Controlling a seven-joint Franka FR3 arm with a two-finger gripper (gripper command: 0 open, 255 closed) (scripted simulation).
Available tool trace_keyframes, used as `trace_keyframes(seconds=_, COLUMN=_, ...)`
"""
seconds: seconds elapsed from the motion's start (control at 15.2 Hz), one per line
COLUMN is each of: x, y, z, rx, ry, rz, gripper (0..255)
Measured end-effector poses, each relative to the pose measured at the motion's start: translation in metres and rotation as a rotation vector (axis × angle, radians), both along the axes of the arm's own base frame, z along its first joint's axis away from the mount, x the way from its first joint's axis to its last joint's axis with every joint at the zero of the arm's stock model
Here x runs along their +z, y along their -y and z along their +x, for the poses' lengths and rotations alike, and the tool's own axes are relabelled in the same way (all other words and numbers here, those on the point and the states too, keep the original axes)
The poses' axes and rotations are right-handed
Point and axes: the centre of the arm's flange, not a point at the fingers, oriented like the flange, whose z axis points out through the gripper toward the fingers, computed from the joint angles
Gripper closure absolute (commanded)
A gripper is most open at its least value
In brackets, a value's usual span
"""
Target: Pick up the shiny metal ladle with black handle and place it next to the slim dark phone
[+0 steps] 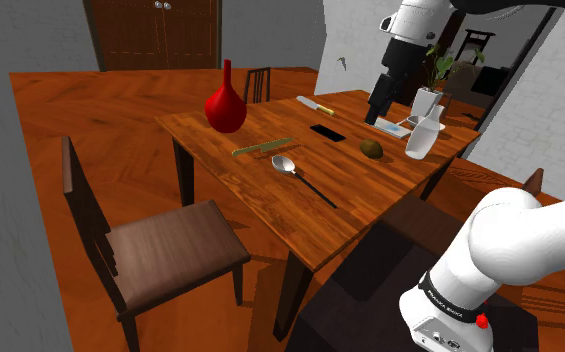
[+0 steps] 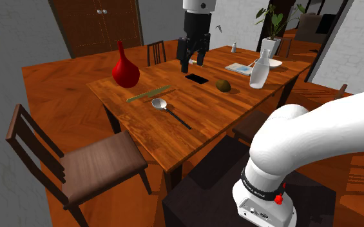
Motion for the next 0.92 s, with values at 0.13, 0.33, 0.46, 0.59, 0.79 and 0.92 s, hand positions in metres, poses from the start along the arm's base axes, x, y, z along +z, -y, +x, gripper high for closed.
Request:
trace_keyframes(seconds=0.13, x=-0.005, y=-0.001, z=0.005, rx=-0.004, ry=-0.004, rz=-0.002, gripper=0)
trace_keyframes(seconds=0.33, x=-0.031, y=0.001, z=0.030, rx=-0.026, ry=-0.023, rz=-0.013, gripper=0)
trace_keyframes(seconds=0.46, x=-0.052, y=0.000, z=0.046, rx=-0.043, ry=-0.037, rz=-0.021, gripper=0)
trace_keyframes(seconds=0.59, x=-0.072, y=0.003, z=0.064, rx=-0.060, ry=-0.051, rz=-0.030, gripper=0)
trace_keyframes(seconds=0.79, x=-0.102, y=0.008, z=0.090, rx=-0.086, ry=-0.073, rz=-0.043, gripper=0)
trace_keyframes(seconds=0.92, x=-0.126, y=0.009, z=0.110, rx=-0.103, ry=-0.087, rz=-0.051, gripper=0)
